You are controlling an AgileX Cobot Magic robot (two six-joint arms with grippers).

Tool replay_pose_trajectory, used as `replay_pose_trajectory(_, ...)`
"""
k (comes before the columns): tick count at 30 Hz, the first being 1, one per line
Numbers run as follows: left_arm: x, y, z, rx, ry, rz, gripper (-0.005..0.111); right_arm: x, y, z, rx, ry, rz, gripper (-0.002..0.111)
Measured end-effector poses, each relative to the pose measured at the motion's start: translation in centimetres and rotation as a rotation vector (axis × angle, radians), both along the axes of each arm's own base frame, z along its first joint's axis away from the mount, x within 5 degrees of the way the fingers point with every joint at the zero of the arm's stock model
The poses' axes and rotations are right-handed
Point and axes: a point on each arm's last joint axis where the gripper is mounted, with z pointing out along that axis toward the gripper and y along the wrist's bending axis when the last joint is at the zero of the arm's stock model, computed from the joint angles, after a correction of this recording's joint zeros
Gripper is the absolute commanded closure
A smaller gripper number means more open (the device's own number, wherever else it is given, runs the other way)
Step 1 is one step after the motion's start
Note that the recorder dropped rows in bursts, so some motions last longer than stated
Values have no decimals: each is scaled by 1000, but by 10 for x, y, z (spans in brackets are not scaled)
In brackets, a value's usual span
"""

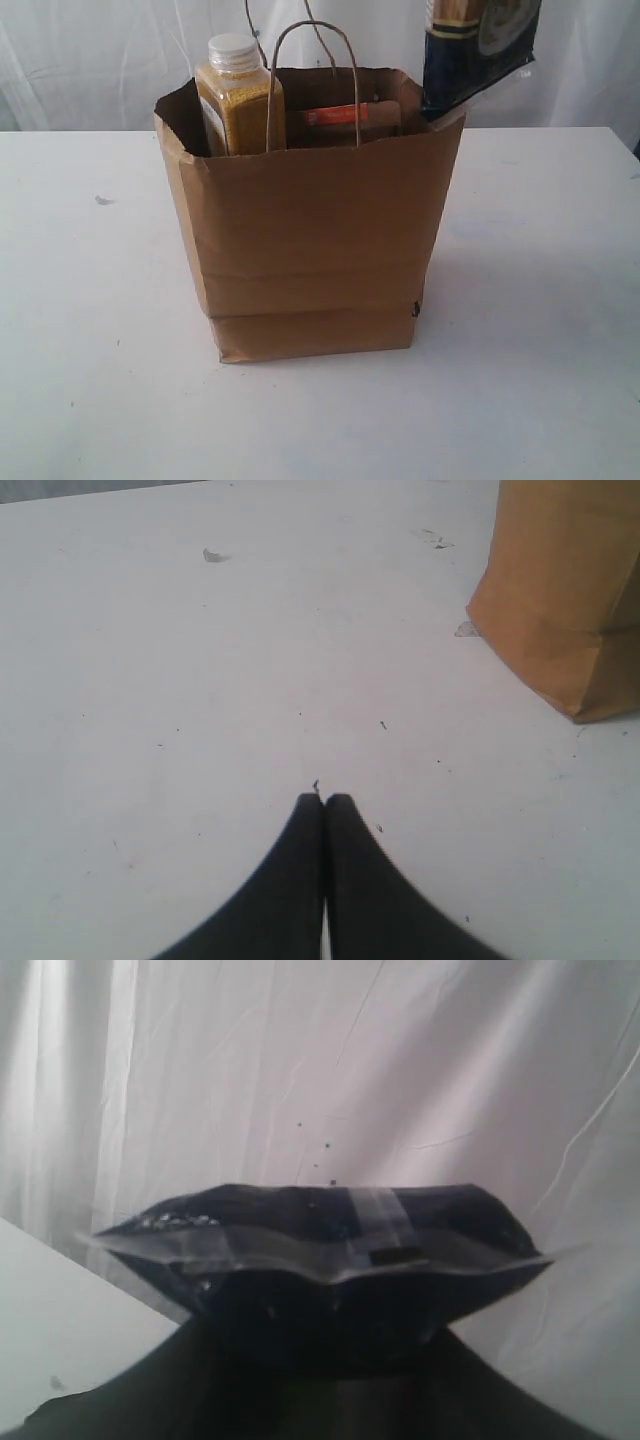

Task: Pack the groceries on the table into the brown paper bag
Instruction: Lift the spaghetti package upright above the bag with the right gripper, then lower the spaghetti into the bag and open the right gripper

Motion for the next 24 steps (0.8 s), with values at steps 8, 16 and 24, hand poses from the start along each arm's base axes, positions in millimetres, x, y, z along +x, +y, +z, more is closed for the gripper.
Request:
replay_pose_trajectory(8, 0, 0, 0, 0, 0, 0, 107, 22, 26, -10, -42, -45, -88, 108)
replay_pose_trajectory(16, 0, 0, 0, 0, 0, 0, 107, 42, 51, -26, -75, -40, -122, 108)
replay_pose_trajectory(24, 0, 0, 0, 0, 0, 0, 107, 65, 62, -41, -59, -4, -163, 108)
